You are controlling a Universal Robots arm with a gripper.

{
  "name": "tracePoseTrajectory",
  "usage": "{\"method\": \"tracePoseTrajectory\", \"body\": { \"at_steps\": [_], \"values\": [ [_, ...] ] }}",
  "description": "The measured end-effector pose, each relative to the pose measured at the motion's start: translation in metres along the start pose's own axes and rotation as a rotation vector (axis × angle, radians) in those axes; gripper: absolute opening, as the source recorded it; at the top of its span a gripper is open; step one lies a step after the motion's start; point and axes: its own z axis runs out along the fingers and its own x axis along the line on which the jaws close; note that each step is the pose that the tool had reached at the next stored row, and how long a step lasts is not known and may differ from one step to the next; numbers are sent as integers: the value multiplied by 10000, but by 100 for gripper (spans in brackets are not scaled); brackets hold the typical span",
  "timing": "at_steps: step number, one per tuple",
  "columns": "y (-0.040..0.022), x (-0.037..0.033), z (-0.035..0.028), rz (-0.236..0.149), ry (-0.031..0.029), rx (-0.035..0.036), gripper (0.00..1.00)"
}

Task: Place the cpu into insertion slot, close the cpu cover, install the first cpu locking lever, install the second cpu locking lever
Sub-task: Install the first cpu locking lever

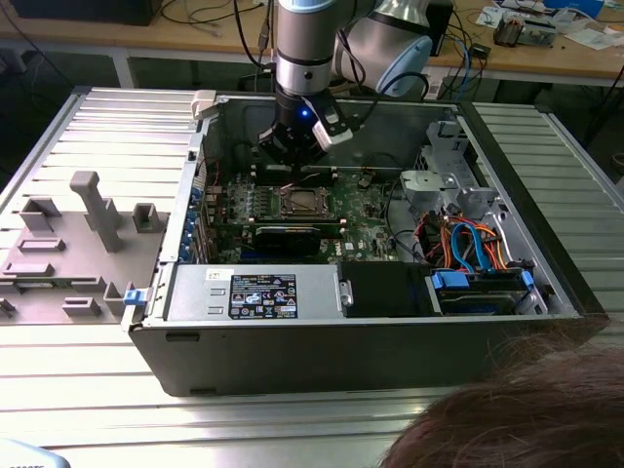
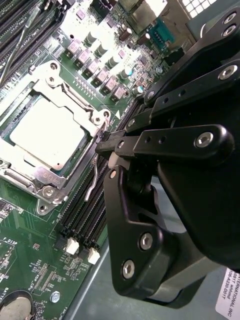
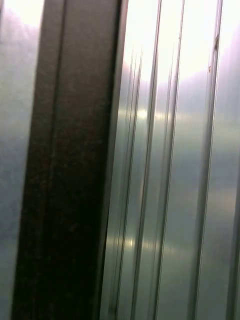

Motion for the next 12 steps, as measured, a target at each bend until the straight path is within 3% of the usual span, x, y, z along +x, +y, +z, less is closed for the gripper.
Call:
{"method": "tracePoseTrajectory", "body": {
  "at_steps": [12],
  "values": [
    [-2, -14, 38, -3, 1, 1, 11]
  ]
}}
